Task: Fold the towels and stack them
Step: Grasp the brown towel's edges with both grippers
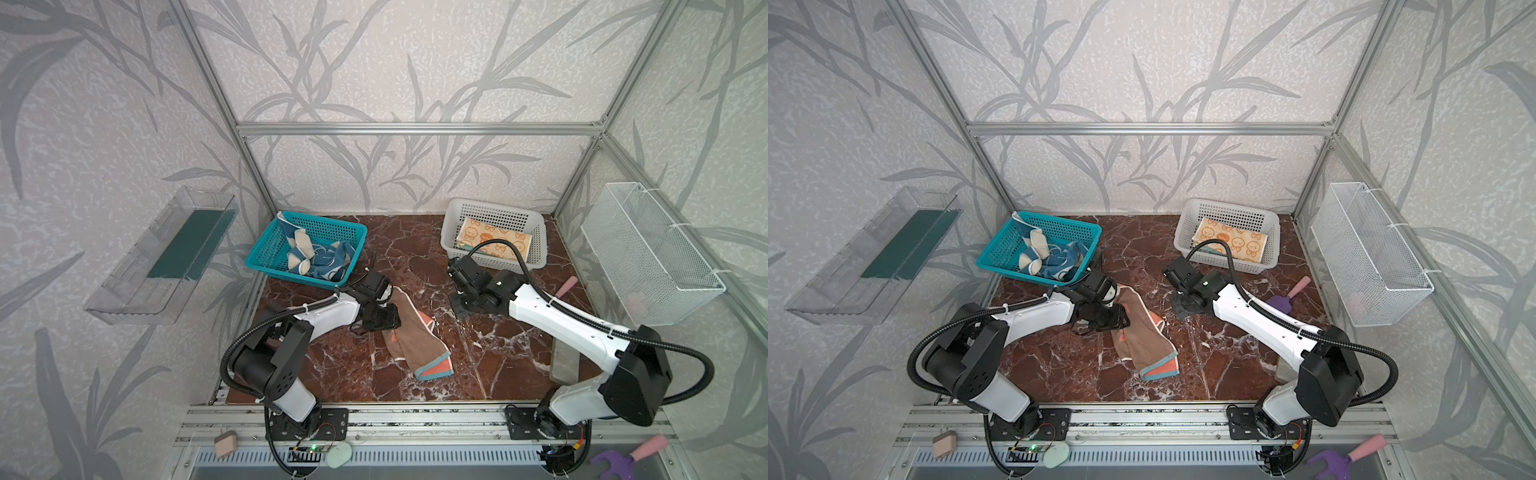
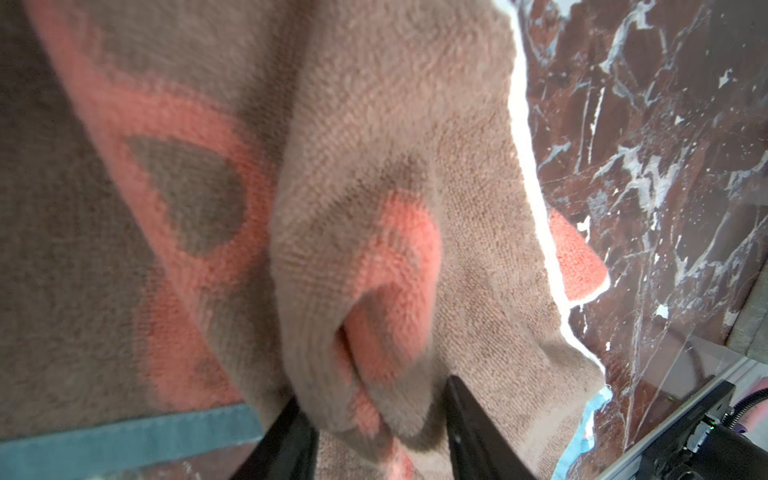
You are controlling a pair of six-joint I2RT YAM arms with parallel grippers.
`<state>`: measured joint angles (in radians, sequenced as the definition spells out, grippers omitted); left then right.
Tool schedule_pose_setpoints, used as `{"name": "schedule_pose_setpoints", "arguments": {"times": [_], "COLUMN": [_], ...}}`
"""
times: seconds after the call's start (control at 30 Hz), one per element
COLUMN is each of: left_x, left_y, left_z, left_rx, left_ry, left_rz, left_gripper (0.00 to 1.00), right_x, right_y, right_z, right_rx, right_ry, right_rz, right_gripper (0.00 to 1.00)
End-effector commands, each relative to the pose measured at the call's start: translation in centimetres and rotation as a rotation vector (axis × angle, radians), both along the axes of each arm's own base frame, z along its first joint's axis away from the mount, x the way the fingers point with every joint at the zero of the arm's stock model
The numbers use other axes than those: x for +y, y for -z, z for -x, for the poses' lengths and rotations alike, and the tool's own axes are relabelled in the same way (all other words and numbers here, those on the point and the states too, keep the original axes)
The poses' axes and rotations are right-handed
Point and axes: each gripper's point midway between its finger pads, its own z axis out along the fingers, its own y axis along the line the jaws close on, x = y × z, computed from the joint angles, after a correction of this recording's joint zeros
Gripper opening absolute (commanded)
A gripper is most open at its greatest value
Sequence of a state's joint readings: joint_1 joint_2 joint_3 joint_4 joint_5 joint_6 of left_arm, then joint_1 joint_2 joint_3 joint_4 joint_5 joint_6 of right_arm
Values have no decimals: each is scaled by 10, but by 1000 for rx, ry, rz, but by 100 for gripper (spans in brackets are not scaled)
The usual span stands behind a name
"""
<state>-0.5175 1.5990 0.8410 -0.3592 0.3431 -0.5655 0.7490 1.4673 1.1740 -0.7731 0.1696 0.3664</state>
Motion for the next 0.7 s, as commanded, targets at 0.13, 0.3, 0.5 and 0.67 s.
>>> {"name": "schedule_pose_setpoints", "arguments": {"times": [0.13, 0.3, 0.5, 0.67], "left_x": [-9, -21, -31, -47], "left_y": [-39, -32, -32, -49], "left_z": [-5, -5, -7, 16], "left_rx": [-86, -69, -67, -194], "left_ry": [122, 172, 128, 281], "left_rz": [-119, -161, -120, -145], "left_gripper": [50, 52, 54, 52], "right_x": [17, 17, 35, 27], "right_y": [80, 99, 116, 115], "right_z": [61, 84, 100, 97], "right_rx": [330, 378, 443, 396], "right_ry": [70, 60, 21, 104], "right_rz": [-167, -152, -167, -180], "right_gripper": [39, 54, 54, 44]}}
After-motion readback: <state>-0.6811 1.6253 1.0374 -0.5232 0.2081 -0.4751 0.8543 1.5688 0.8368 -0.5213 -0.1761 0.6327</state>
